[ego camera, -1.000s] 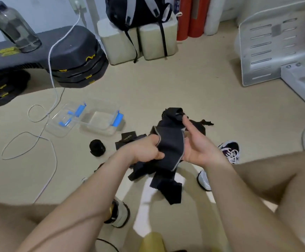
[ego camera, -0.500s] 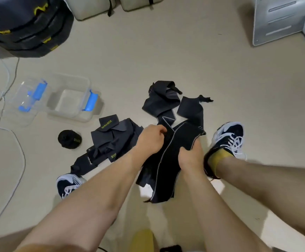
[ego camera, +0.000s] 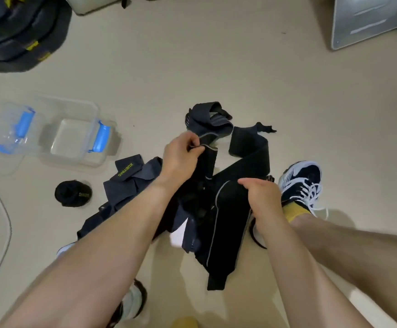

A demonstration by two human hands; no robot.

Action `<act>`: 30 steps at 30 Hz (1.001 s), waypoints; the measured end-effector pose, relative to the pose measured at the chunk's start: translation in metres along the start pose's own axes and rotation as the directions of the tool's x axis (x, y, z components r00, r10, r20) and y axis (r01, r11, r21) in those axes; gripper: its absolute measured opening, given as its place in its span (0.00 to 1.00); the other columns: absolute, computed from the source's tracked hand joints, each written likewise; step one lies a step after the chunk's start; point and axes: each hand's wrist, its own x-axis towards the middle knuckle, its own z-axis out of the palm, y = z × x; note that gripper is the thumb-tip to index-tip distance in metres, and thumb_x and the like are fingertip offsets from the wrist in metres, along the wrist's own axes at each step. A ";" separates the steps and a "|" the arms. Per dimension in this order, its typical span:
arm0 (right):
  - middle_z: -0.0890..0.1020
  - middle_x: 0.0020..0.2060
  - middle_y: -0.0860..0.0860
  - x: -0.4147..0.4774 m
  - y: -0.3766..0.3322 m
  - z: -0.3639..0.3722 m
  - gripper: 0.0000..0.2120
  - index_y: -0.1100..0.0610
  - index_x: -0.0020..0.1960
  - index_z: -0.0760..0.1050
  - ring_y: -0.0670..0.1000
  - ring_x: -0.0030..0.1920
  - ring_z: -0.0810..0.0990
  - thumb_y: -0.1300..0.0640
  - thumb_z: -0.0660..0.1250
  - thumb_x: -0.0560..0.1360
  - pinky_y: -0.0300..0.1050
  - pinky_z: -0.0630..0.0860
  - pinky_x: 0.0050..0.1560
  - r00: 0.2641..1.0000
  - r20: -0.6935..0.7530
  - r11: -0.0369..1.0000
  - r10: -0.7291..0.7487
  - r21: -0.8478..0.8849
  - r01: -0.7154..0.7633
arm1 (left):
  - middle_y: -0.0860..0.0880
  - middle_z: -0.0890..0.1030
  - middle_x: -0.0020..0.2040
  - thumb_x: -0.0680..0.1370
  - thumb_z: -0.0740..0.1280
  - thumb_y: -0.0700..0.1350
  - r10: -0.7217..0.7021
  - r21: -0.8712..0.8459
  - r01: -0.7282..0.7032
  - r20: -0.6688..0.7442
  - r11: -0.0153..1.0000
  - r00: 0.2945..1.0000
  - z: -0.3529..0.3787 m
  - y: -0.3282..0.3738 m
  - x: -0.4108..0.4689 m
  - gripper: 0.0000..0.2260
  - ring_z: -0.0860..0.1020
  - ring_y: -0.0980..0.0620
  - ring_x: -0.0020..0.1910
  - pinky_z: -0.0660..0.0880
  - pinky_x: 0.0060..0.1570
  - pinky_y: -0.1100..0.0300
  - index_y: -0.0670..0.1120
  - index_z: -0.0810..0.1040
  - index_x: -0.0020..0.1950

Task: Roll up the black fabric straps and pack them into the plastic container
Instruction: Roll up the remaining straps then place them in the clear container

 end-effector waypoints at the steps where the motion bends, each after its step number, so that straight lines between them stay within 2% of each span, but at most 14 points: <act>1: 0.83 0.50 0.52 -0.006 -0.007 0.000 0.08 0.53 0.46 0.84 0.52 0.49 0.81 0.53 0.67 0.77 0.49 0.79 0.55 0.997 0.052 0.996 0.063 0.067 -0.067 | 0.48 0.77 0.36 0.77 0.68 0.35 0.003 -0.169 -0.005 -0.013 0.986 1.000 -0.020 0.017 -0.005 0.11 0.73 0.52 0.36 0.70 0.42 0.60 0.48 0.71 0.39; 2: 0.83 0.53 0.55 -0.014 -0.015 0.000 0.13 0.54 0.46 0.85 0.55 0.52 0.82 0.47 0.66 0.78 0.55 0.78 0.59 0.988 0.124 0.986 0.097 0.125 -0.112 | 0.47 0.77 0.35 0.77 0.67 0.33 0.017 -0.310 -0.020 -0.011 0.950 1.000 -0.040 0.036 -0.010 0.12 0.74 0.51 0.35 0.71 0.41 0.59 0.48 0.71 0.39; 4: 0.85 0.52 0.58 -0.032 -0.034 -0.002 0.24 0.58 0.51 0.84 0.58 0.53 0.83 0.38 0.61 0.79 0.58 0.78 0.59 0.953 0.288 0.964 0.091 0.216 -0.157 | 0.47 0.78 0.34 0.77 0.65 0.29 0.080 -0.455 -0.065 0.014 0.888 0.997 -0.079 0.071 -0.024 0.14 0.76 0.53 0.33 0.74 0.39 0.61 0.46 0.71 0.40; 8: 0.84 0.55 0.59 -0.077 -0.076 -0.002 0.37 0.58 0.57 0.83 0.58 0.59 0.81 0.26 0.57 0.73 0.60 0.73 0.65 0.866 0.495 0.984 -0.069 0.176 -0.022 | 0.48 0.79 0.37 0.77 0.61 0.26 0.219 -0.615 -0.152 0.035 0.774 0.975 -0.143 0.131 -0.062 0.15 0.76 0.52 0.35 0.74 0.38 0.62 0.46 0.71 0.41; 12: 0.82 0.60 0.56 -0.129 -0.113 0.001 0.40 0.54 0.56 0.82 0.57 0.64 0.78 0.22 0.61 0.65 0.63 0.69 0.69 0.822 0.542 0.983 -0.173 0.148 0.110 | 0.48 0.80 0.40 0.65 0.61 0.23 0.284 -0.839 -0.141 0.017 0.525 0.959 -0.191 0.180 -0.107 0.19 0.77 0.47 0.42 0.75 0.39 0.55 0.48 0.68 0.40; 14: 0.81 0.62 0.56 -0.154 -0.126 -0.001 0.41 0.53 0.57 0.82 0.58 0.66 0.76 0.21 0.59 0.66 0.64 0.68 0.70 0.804 0.549 0.970 -0.231 0.194 0.146 | 0.48 0.80 0.39 0.63 0.62 0.28 0.311 -0.903 -0.117 0.019 0.414 0.950 -0.210 0.195 -0.128 0.16 0.78 0.47 0.42 0.74 0.44 0.53 0.47 0.68 0.41; 16: 0.82 0.61 0.56 -0.175 -0.136 -0.005 0.43 0.55 0.61 0.80 0.57 0.64 0.79 0.21 0.54 0.69 0.63 0.70 0.69 0.747 0.588 0.941 -0.309 0.303 0.152 | 0.46 0.78 0.40 0.65 0.61 0.32 0.291 -0.926 -0.098 0.013 0.365 0.957 -0.222 0.203 -0.146 0.11 0.77 0.46 0.41 0.71 0.46 0.53 0.46 0.70 0.42; 18: 0.84 0.58 0.55 -0.194 -0.147 -0.011 0.45 0.56 0.64 0.78 0.56 0.62 0.81 0.21 0.51 0.69 0.62 0.72 0.67 0.679 0.633 0.919 -0.372 0.354 0.174 | 0.46 0.77 0.39 0.66 0.58 0.33 0.256 -0.918 -0.088 0.016 0.387 0.967 -0.229 0.207 -0.163 0.09 0.76 0.47 0.38 0.72 0.43 0.55 0.45 0.70 0.41; 20: 0.84 0.59 0.55 -0.219 -0.160 -0.014 0.44 0.55 0.66 0.78 0.56 0.62 0.81 0.22 0.56 0.67 0.58 0.74 0.66 0.596 0.688 0.907 -0.415 0.361 0.214 | 0.47 0.75 0.36 0.68 0.55 0.32 0.214 -0.892 -0.103 -0.006 0.440 0.977 -0.234 0.208 -0.178 0.10 0.75 0.49 0.36 0.73 0.40 0.57 0.45 0.69 0.40; 21: 0.84 0.59 0.55 -0.225 -0.166 -0.013 0.40 0.55 0.66 0.78 0.56 0.61 0.81 0.26 0.61 0.68 0.56 0.75 0.64 0.586 0.690 0.904 -0.425 0.363 0.227 | 0.47 0.73 0.34 0.68 0.54 0.32 0.195 -0.868 -0.113 -0.019 0.483 0.981 -0.232 0.208 -0.182 0.10 0.73 0.50 0.35 0.72 0.39 0.57 0.44 0.70 0.40; 23: 0.85 0.54 0.57 -0.243 -0.179 -0.006 0.24 0.59 0.60 0.80 0.56 0.53 0.84 0.42 0.71 0.74 0.52 0.80 0.56 0.631 0.617 0.882 -0.471 0.347 0.319 | 0.48 0.71 0.33 0.64 0.56 0.34 0.180 -0.795 -0.149 -0.050 0.588 0.982 -0.237 0.207 -0.193 0.10 0.70 0.51 0.34 0.68 0.37 0.58 0.44 0.72 0.39; 25: 0.85 0.44 0.56 -0.254 -0.190 0.000 0.11 0.61 0.52 0.81 0.54 0.44 0.85 0.53 0.71 0.77 0.50 0.81 0.49 0.658 0.504 0.825 -0.559 0.257 0.504 | 0.46 0.74 0.37 0.61 0.57 0.36 0.183 -0.706 -0.170 -0.058 0.687 0.981 -0.243 0.206 -0.200 0.13 0.73 0.48 0.37 0.68 0.37 0.57 0.44 0.75 0.41; 28: 0.85 0.37 0.48 -0.265 -0.207 0.001 0.11 0.58 0.47 0.83 0.46 0.40 0.84 0.52 0.67 0.80 0.43 0.79 0.43 0.473 0.553 0.602 -0.685 0.066 0.795 | 0.46 0.78 0.44 0.68 0.64 0.46 0.145 -0.554 -0.128 -0.012 0.822 0.989 -0.260 0.210 -0.205 0.13 0.76 0.50 0.43 0.72 0.44 0.55 0.46 0.79 0.52; 30: 0.84 0.32 0.41 -0.275 -0.212 0.001 0.11 0.53 0.43 0.81 0.38 0.35 0.81 0.52 0.65 0.81 0.36 0.75 0.38 0.344 0.613 0.380 -0.711 -0.076 0.922 | 0.53 0.78 0.36 0.78 0.65 0.53 0.094 -0.432 -0.106 -0.051 0.896 0.994 -0.267 0.205 -0.201 0.10 0.75 0.55 0.35 0.72 0.39 0.61 0.48 0.78 0.52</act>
